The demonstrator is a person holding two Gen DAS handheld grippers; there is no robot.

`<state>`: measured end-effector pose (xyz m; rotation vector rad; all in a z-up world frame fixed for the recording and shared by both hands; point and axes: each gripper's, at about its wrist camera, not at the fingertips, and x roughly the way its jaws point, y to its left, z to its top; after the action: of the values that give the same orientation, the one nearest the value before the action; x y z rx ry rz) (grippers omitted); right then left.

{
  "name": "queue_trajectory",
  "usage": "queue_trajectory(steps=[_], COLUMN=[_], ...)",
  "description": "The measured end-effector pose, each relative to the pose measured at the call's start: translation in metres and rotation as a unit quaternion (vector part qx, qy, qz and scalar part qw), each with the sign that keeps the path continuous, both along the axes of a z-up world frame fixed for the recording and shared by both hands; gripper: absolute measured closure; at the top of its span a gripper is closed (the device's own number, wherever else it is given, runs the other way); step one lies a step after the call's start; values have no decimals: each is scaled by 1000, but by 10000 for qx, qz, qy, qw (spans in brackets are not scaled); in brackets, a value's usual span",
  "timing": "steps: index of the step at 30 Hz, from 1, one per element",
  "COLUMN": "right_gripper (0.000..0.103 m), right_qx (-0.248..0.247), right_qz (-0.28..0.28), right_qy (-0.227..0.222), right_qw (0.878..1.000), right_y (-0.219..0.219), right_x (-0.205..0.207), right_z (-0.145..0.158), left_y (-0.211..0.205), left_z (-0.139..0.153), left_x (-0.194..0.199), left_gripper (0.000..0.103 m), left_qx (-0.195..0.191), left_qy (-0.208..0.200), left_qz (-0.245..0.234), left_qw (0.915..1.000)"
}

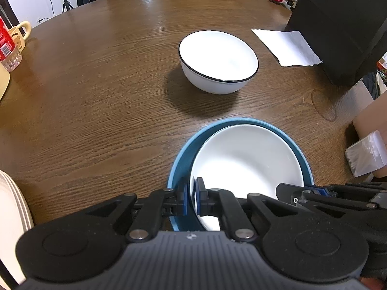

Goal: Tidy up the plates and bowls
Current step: 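Lower the white bowl into the blue bowl with both grippers, then open the left gripper while the right gripper also opens, releasing the bowl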

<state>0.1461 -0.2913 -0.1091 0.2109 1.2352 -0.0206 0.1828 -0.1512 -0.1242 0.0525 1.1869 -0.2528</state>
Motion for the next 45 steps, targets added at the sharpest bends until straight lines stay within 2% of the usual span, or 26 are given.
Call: queue_trajectory(steps=[15, 21, 29, 34, 36, 37, 38, 39, 41, 45], right_gripper=[94, 89, 87, 84, 79, 74, 70, 68, 64, 51], right_qx=[98, 136, 202, 356, 429, 442, 455, 478, 529, 539], right_qz=[11, 5, 7, -37, -32, -26, -24, -30, -49, -91], right_qy=[255, 287, 279, 151, 77, 39, 5, -35, -111, -245], right_qw=[9996, 9995, 9994, 9992, 9990, 9990, 9990, 9988, 9985, 9982], right_y=[-3, -6, -8, -14, -15, -16, -16, -17, -19, -23], right_x=[10, 13, 12, 7, 4, 1, -1, -4, -9, -21], right_z=[-1, -1, 3, 12, 17, 20, 23, 26, 31, 40], left_y=[-2, -3, 3, 9, 12, 13, 14, 16, 22, 32], left_z=[-1, 0, 4, 18, 26, 30, 34, 38, 46, 55], left_x=[7, 8, 6, 1, -3, -5, -7, -9, -12, -20], left_gripper=[96, 95, 94, 80, 75, 64, 58, 55, 54, 40], left_qx=[96, 128, -2, -193, -284, -275, -243, -254, -285, -256], left_qy=[244, 266, 296, 204, 129, 84, -7, -62, -143, -291], left_qz=[-56, -66, -4, 16, 12, 27, 57, 70, 121, 253], left_qw=[9996, 9995, 9996, 9996, 9995, 9996, 9997, 9996, 9994, 9989])
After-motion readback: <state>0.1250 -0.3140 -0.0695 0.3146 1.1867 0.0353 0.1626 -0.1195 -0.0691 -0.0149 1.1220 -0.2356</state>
